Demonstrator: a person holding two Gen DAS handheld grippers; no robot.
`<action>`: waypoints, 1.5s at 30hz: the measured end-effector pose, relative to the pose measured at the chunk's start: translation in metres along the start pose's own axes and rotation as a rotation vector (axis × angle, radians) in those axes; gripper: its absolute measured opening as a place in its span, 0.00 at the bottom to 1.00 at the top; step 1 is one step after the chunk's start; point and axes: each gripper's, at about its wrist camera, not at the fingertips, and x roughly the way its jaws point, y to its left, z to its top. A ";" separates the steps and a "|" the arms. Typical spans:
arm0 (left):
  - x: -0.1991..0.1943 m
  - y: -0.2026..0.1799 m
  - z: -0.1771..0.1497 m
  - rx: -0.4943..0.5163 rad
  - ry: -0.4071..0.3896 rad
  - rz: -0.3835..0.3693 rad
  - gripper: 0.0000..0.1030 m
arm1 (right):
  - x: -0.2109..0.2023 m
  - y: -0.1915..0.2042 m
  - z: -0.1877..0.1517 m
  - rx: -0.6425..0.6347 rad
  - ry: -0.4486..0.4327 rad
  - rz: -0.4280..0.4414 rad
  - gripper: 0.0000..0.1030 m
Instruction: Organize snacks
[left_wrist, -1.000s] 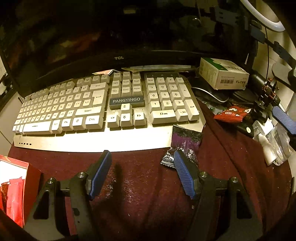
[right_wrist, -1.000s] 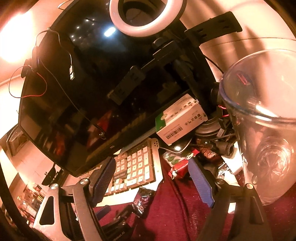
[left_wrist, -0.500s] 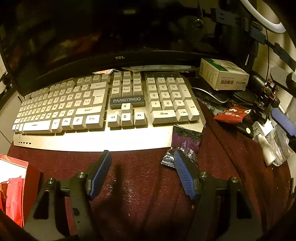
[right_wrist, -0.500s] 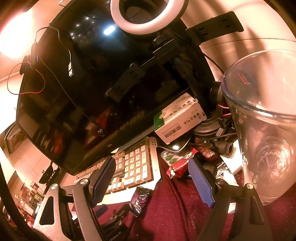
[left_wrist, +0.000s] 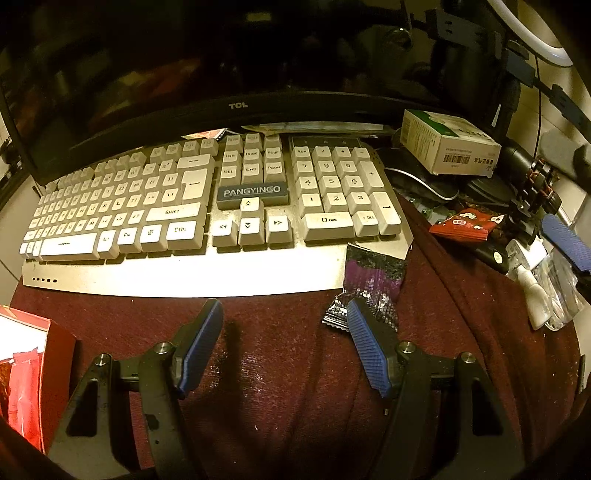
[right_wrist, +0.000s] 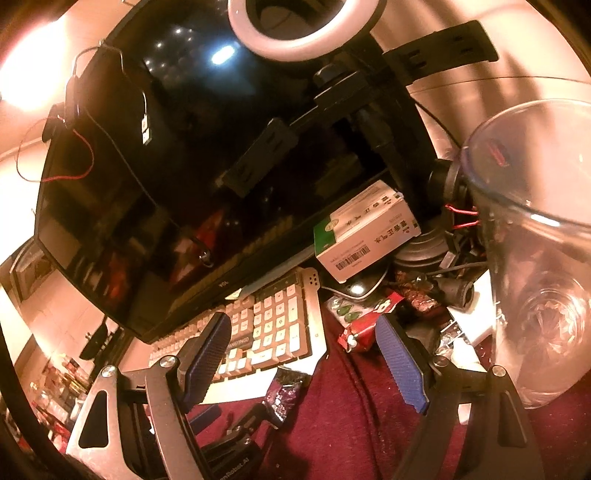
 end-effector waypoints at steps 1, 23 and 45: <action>0.001 0.000 0.000 -0.002 0.004 -0.002 0.67 | 0.003 0.001 0.000 -0.009 0.011 -0.013 0.80; 0.015 0.010 0.004 -0.066 0.047 -0.046 0.67 | 0.083 0.002 0.002 -0.067 0.214 -0.424 0.45; 0.020 0.004 0.006 -0.025 0.057 -0.035 0.73 | 0.053 0.000 -0.005 -0.143 0.276 -0.220 0.08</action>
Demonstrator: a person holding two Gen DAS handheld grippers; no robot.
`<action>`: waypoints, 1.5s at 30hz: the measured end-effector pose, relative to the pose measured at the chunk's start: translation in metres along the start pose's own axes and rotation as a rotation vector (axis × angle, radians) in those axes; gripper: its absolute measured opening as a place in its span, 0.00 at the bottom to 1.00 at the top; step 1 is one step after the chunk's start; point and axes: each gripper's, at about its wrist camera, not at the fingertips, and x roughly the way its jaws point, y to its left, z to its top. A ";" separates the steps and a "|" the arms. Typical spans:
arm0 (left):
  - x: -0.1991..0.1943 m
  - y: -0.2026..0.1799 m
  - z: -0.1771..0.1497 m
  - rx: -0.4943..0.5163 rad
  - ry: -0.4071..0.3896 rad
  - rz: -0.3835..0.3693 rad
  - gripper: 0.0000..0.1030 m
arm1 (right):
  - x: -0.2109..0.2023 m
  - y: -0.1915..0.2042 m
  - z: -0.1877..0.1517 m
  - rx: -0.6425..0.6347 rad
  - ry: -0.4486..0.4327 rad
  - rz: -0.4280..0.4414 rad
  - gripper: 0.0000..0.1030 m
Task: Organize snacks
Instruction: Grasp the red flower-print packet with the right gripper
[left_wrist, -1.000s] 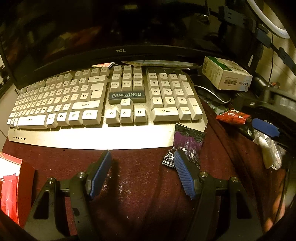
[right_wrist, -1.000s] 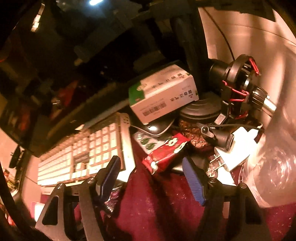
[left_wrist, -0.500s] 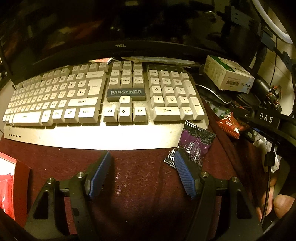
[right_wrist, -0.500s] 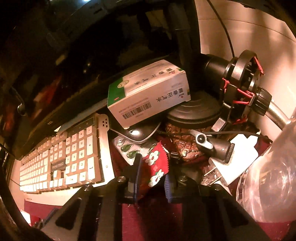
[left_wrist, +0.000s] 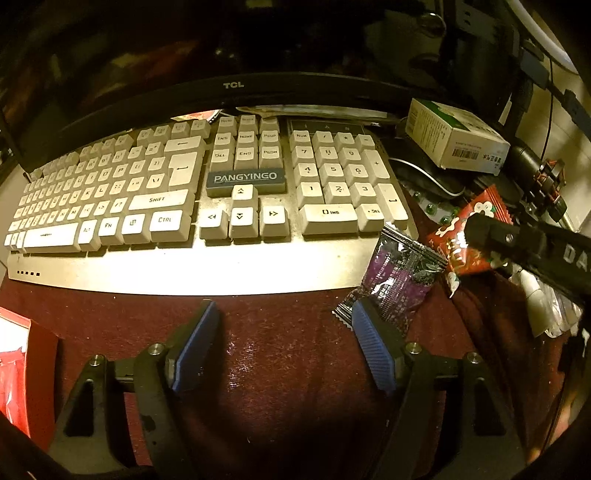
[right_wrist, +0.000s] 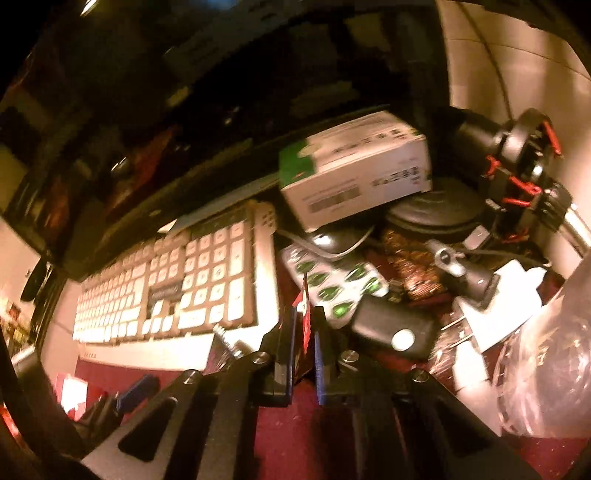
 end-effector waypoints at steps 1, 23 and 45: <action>0.000 0.000 0.000 0.000 -0.001 -0.003 0.73 | -0.002 0.001 -0.002 0.000 0.006 0.020 0.07; -0.006 -0.008 0.001 0.043 -0.021 -0.024 0.73 | -0.032 -0.024 -0.053 0.056 0.073 0.185 0.25; -0.017 -0.070 0.002 0.337 -0.099 0.130 0.81 | -0.018 -0.040 -0.057 0.172 0.097 0.234 0.23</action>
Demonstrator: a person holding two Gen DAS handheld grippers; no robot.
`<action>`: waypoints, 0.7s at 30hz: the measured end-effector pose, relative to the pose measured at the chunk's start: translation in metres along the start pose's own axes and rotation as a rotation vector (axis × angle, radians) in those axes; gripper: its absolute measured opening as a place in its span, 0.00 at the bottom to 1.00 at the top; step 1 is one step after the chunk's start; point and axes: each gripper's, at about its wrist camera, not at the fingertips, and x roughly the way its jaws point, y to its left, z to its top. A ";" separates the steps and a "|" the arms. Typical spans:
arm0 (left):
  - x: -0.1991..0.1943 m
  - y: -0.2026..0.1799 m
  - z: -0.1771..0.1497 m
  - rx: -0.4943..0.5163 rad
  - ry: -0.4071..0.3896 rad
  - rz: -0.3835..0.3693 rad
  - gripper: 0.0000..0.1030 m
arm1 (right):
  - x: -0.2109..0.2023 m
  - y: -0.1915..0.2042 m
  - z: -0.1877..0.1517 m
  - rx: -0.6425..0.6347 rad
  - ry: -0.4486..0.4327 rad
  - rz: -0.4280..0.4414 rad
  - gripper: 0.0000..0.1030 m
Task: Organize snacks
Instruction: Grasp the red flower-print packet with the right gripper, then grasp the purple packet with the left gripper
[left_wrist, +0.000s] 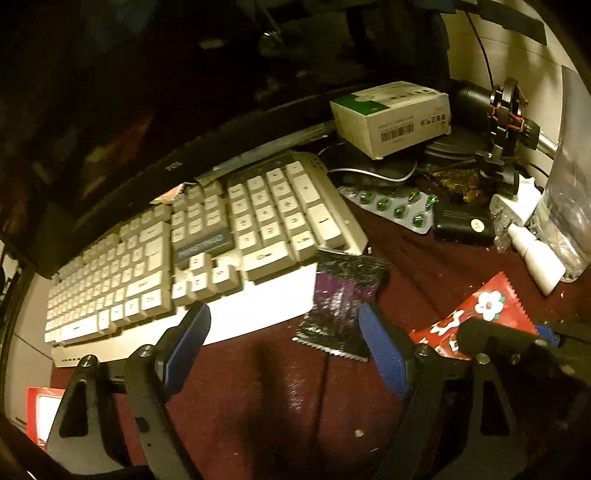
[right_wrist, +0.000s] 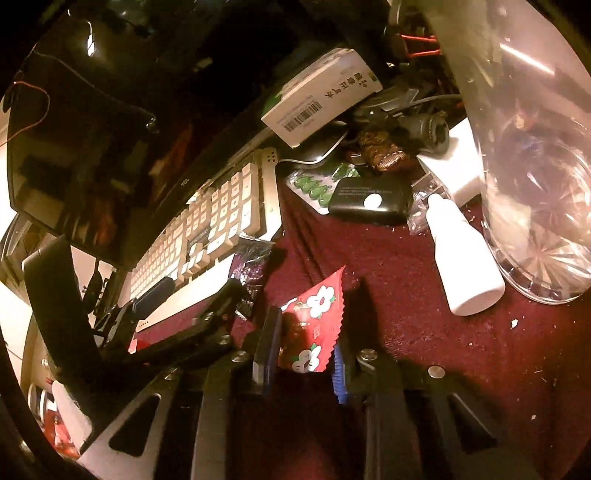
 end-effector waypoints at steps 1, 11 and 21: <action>0.002 0.000 0.002 0.005 0.004 -0.011 0.81 | 0.000 -0.001 0.001 0.003 0.002 0.002 0.23; 0.019 0.001 0.003 -0.023 0.034 -0.084 0.81 | -0.001 -0.004 0.001 0.026 0.008 0.013 0.22; 0.029 0.011 0.005 -0.065 0.043 -0.123 0.76 | -0.002 -0.004 0.001 0.018 0.005 0.007 0.22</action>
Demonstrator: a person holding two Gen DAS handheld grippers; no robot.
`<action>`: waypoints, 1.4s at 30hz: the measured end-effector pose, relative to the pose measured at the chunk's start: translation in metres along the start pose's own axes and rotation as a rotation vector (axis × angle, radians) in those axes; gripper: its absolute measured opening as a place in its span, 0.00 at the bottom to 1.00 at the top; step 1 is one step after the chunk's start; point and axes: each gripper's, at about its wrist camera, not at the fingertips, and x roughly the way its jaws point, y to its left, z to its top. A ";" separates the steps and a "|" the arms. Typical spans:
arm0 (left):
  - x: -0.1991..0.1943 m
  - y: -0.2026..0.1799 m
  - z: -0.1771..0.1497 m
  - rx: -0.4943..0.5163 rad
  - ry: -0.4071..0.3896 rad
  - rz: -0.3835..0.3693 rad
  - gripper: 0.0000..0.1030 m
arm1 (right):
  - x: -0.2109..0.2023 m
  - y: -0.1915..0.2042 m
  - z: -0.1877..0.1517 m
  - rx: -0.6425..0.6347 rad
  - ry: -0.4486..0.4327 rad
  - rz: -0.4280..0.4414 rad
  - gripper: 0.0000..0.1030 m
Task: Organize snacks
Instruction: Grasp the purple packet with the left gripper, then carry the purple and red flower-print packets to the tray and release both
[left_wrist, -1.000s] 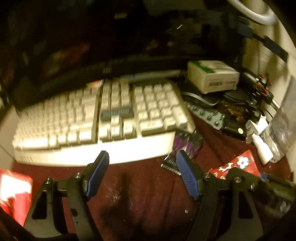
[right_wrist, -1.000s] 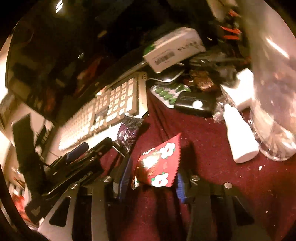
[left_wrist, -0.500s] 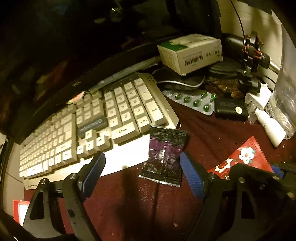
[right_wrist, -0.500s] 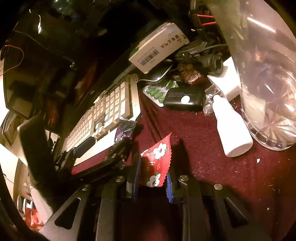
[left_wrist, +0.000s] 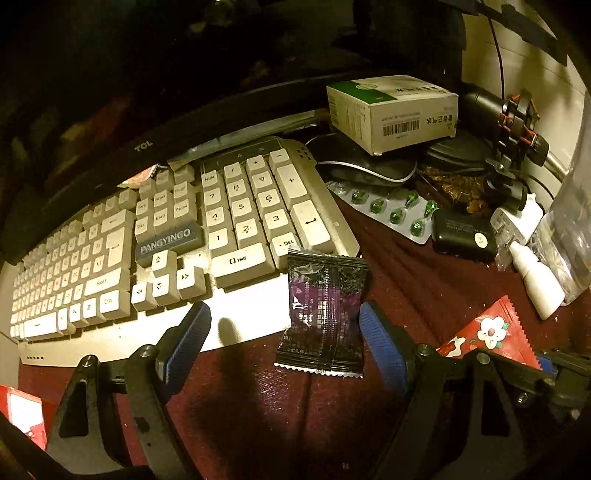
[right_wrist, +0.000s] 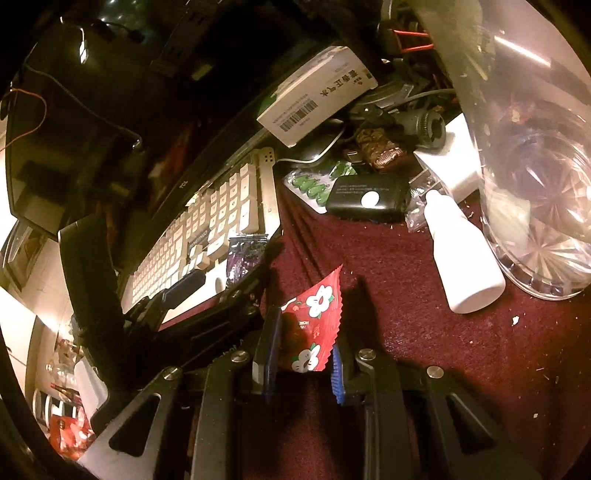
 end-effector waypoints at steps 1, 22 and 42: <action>0.003 0.005 0.001 -0.010 0.002 -0.036 0.70 | 0.000 0.001 0.000 -0.006 -0.001 -0.003 0.22; -0.018 0.025 -0.025 -0.087 0.015 -0.193 0.25 | 0.004 0.008 -0.001 -0.060 -0.026 -0.032 0.23; -0.131 0.109 -0.128 -0.218 -0.066 -0.136 0.25 | -0.010 0.076 -0.050 -0.159 -0.040 0.040 0.06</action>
